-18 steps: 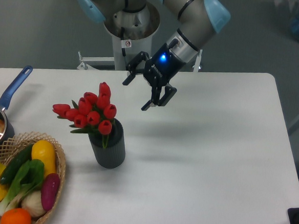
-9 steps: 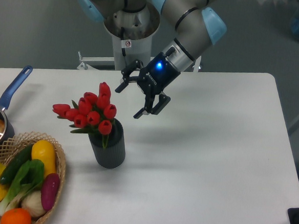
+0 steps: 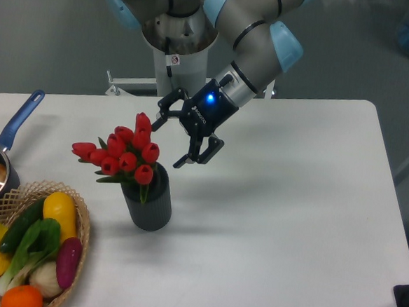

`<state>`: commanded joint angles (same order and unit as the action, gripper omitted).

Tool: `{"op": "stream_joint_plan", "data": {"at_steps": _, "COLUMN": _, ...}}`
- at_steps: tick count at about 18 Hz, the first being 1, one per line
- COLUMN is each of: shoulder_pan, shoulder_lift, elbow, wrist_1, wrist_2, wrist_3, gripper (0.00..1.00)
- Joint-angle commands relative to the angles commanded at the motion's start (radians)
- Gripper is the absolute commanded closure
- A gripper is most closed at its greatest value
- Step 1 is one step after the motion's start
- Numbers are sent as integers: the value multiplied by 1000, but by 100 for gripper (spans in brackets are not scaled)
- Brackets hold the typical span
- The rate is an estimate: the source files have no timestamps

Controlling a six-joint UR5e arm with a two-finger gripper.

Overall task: Pick up the flowers from the vase
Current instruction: 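Lower the open gripper around the tulip stems above the vase rim, then close the gripper on the tulip stems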

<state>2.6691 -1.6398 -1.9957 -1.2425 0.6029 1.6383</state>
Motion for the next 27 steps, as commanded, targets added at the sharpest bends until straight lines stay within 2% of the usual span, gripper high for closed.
{"op": "stream_joint_plan", "data": {"at_steps": 5, "shoulder_pan": -14, "shoulder_lift": -12, "elbow": 0, "wrist_1": 8, "wrist_2": -37, "wrist_3": -6, "gripper": 0}}
{"op": "stream_joint_plan", "data": {"at_steps": 7, "shoulder_pan": -28, "shoulder_lift": -23, "elbow": 2, "wrist_1": 43, "wrist_2": -37, "wrist_3": -14, "gripper": 0}}
{"op": "stream_joint_plan", "data": {"at_steps": 10, "shoulder_pan": -35, "shoulder_lift": -31, "elbow": 2, "wrist_1": 52, "wrist_2": -37, "wrist_3": -18, "gripper": 0}}
{"op": "stream_joint_plan", "data": {"at_steps": 18, "shoulder_pan": -37, "shoulder_lift": -21, "elbow": 2, "wrist_1": 84, "wrist_2": -29, "wrist_3": -20, "gripper": 0}}
{"op": "stream_joint_plan", "data": {"at_steps": 22, "shoulder_pan": -40, "shoulder_lift": -43, "elbow": 0, "wrist_1": 150, "wrist_2": -29, "wrist_3": -69, "gripper": 0}}
{"op": "stream_joint_plan", "data": {"at_steps": 27, "shoulder_pan": -60, "shoulder_lift": -61, "elbow": 5, "wrist_1": 161, "wrist_2": -29, "wrist_3": -69, "gripper": 0}}
